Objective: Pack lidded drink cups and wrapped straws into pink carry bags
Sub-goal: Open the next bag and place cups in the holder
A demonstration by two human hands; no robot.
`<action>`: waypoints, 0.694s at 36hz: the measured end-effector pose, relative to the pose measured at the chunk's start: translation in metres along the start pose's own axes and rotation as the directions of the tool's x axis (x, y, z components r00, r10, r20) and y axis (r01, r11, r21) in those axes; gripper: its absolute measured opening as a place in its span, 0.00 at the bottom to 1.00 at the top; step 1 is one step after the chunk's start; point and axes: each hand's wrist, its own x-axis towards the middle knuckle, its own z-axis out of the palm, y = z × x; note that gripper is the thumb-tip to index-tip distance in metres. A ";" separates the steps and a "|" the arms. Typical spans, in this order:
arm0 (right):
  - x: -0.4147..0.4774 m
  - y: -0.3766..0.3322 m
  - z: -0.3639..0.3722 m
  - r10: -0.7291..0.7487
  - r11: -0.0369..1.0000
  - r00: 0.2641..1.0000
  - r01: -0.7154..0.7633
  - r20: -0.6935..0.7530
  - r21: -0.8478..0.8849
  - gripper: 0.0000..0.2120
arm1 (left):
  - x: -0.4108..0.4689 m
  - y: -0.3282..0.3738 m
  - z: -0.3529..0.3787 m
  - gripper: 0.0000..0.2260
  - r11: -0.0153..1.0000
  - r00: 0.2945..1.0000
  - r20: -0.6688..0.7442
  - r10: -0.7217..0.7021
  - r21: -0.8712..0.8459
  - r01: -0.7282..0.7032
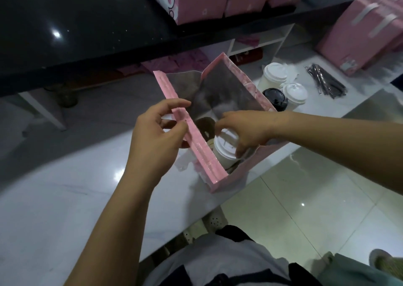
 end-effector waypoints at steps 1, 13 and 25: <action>0.000 0.000 0.002 0.003 1.000 1.000 -0.003 0.001 -0.002 0.35 | 0.000 0.000 0.000 0.15 1.000 1.000 0.004 0.004 0.006 -0.004; 0.010 -0.003 0.013 -0.025 0.995 1.000 0.024 -0.001 -0.094 0.36 | 0.003 -0.002 0.006 0.13 1.000 0.999 0.039 0.004 0.002 -0.004; 0.010 0.012 0.015 -0.105 0.994 0.994 0.105 -0.019 -0.031 0.37 | -0.002 -0.005 0.025 0.11 0.995 1.000 0.000 -0.020 0.100 0.020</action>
